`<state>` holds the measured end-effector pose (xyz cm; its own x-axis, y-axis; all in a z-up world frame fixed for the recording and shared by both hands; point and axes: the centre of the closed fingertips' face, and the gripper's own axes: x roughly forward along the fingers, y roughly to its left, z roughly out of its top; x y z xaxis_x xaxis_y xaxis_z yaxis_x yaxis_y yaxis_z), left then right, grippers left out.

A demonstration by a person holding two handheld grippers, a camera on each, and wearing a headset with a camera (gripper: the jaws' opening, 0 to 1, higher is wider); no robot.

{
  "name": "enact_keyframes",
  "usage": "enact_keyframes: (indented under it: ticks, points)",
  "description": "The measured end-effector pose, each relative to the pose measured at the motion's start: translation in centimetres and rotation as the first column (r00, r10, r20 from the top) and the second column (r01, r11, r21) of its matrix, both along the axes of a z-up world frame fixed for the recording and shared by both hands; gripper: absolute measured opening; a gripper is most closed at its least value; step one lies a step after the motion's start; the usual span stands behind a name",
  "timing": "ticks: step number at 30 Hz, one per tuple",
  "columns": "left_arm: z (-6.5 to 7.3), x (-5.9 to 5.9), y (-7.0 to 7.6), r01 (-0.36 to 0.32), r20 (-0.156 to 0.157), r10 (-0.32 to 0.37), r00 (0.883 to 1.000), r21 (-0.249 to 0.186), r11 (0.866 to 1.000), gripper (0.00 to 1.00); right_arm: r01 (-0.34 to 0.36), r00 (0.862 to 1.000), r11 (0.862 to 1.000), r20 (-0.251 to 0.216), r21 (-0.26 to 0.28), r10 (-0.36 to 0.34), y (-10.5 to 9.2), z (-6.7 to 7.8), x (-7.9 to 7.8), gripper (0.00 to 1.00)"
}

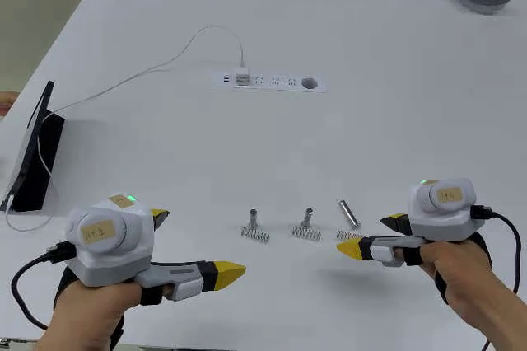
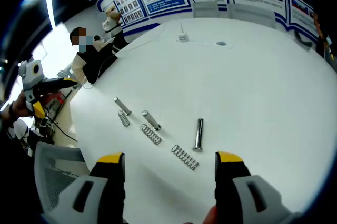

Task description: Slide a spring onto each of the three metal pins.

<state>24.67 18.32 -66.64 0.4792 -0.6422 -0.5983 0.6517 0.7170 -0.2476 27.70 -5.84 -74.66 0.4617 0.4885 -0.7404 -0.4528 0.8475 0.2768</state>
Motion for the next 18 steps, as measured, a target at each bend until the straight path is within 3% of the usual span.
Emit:
enact_keyframes:
  ticks: [6, 18]
  points:
    - [0.1, -0.1, 0.3, -0.013, -0.004, 0.013, 1.0, -0.001, 1.0, 0.99, 0.018, 1.0, 1.0, -0.004, 0.011, -0.018, 0.0, -0.6, 1.6, 0.65]
    - [0.1, -0.1, 1.1, -0.044, -0.011, 0.044, 0.999, -0.004, 0.999, 0.98, 0.094, 0.995, 0.995, -0.021, -0.014, -0.094, -0.8, -2.6, 4.5, 0.43]
